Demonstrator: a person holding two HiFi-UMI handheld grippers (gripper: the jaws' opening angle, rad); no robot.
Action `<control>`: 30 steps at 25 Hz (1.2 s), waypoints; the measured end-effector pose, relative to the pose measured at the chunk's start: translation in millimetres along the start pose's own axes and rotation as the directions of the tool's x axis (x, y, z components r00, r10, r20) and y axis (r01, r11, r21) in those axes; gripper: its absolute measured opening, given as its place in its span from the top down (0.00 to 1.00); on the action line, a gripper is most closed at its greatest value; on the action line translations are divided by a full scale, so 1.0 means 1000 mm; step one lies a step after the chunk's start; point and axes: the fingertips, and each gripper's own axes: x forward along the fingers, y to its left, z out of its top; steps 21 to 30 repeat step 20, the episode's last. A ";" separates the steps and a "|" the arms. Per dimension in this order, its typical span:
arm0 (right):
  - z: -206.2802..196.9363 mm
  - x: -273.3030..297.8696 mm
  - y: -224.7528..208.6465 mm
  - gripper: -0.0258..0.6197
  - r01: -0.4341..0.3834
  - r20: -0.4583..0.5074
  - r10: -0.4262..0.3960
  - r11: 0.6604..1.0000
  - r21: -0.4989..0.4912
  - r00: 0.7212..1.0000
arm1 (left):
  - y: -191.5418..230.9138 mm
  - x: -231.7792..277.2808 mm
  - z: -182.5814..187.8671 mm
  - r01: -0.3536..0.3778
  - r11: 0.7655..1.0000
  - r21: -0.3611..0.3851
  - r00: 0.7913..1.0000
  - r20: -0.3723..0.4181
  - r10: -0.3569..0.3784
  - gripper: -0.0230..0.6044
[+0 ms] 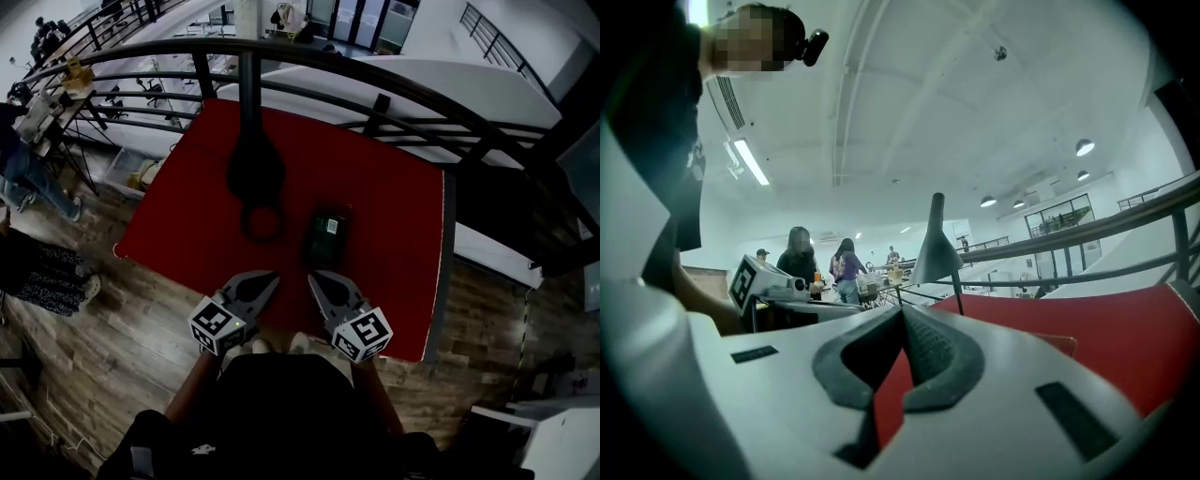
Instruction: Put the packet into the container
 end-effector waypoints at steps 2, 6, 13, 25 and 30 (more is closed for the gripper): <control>-0.001 0.000 0.002 0.93 -0.003 -0.006 0.003 1.000 -0.013 1.000 | -0.001 0.000 -0.001 0.003 1.000 0.002 1.000 -0.002 -0.003 0.95; 0.000 0.002 0.001 0.93 -0.009 -0.012 0.009 1.000 -0.021 1.000 | -0.001 0.002 0.002 0.003 1.000 0.003 1.000 0.003 -0.003 0.95; -0.003 0.003 0.001 0.93 -0.013 -0.024 0.013 1.000 -0.020 1.000 | -0.001 0.003 0.004 0.001 1.000 -0.001 1.000 0.009 -0.001 0.95; -0.006 0.002 0.000 0.93 -0.013 -0.040 0.012 1.000 -0.023 0.999 | -0.002 0.005 0.003 0.000 1.000 -0.003 1.000 0.008 0.000 0.95; -0.006 0.002 0.000 0.93 -0.013 -0.040 0.012 1.000 -0.023 0.999 | -0.002 0.005 0.003 0.000 1.000 -0.003 1.000 0.008 0.000 0.95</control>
